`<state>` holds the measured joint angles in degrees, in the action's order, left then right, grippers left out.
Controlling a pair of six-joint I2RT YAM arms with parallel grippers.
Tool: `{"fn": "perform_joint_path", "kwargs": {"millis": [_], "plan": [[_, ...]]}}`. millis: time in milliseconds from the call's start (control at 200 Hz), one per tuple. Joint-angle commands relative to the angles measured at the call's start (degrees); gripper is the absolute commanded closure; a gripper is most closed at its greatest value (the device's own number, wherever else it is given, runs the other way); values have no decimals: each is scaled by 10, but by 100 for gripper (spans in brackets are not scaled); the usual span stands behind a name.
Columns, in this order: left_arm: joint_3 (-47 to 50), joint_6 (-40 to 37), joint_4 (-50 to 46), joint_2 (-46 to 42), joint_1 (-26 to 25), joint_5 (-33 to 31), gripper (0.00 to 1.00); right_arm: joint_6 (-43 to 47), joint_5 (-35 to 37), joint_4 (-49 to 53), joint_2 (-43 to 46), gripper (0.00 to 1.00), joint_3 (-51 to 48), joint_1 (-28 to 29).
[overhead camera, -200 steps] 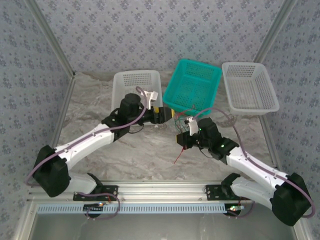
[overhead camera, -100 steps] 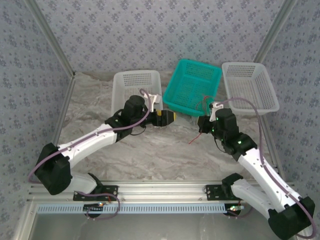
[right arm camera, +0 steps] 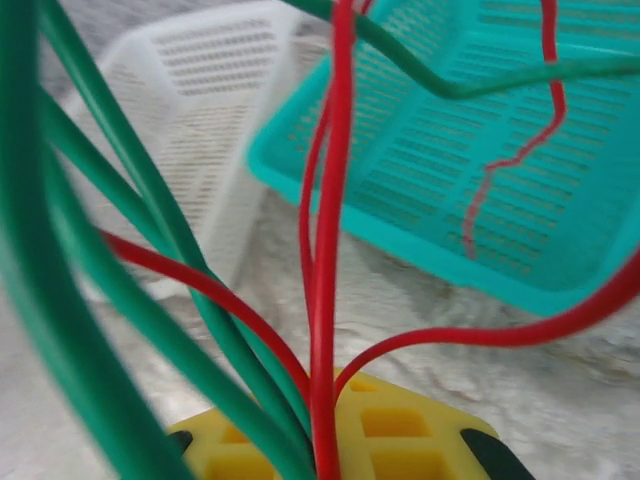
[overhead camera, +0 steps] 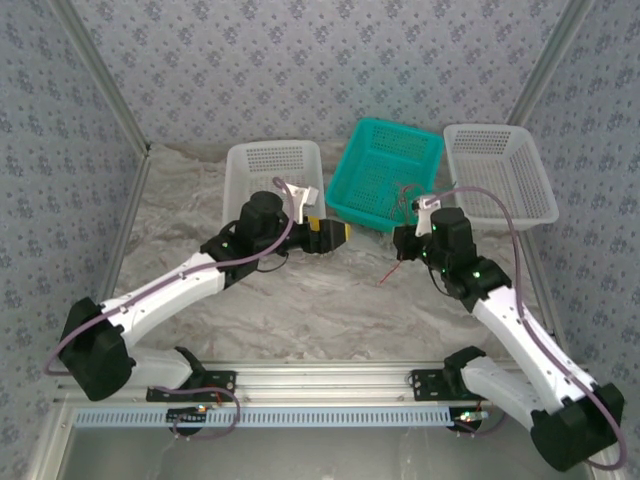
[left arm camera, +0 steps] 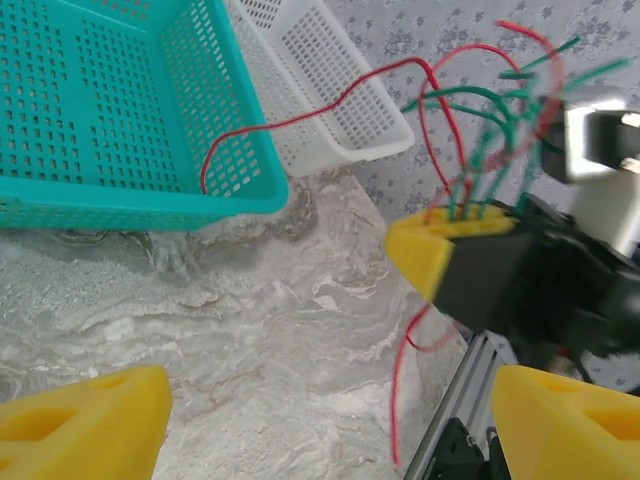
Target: Untangle the cables
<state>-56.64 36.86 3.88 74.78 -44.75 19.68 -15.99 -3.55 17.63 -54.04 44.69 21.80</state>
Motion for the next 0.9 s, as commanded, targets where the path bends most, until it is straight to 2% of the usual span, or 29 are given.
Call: {"fn": "perform_joint_path", "kwargs": {"millis": [0, 90, 190, 330, 530, 615, 695, 794, 894], "plan": [[-17, -9, -3, 7, -8, -3, 16, 41, -10, -48, -63, 100, -27, -53], [-21, -11, -7, 12, -9, -2, 16, 11, -56, -83, -138, 100, 2, -105], [-19, -12, -10, 6, -11, -6, 16, 15, -56, -89, -205, 100, 60, -102], [-5, -17, -21, -14, -11, -20, 16, 9, -65, -113, -231, 100, 109, -98], [5, -22, -24, -28, -11, -26, 16, 27, -41, -120, -229, 100, 150, -93], [4, -24, -22, -27, -11, -25, 16, 29, -52, -114, -233, 100, 173, -93], [1, -23, -24, -30, -11, -21, 16, 20, -103, -99, -220, 100, 191, -89], [-6, -29, -36, -45, -11, -21, 16, 15, -206, -87, -165, 100, 185, -69], [-16, -43, -54, -66, -8, -30, 16, 27, -221, -95, -87, 100, 138, -17]]}}
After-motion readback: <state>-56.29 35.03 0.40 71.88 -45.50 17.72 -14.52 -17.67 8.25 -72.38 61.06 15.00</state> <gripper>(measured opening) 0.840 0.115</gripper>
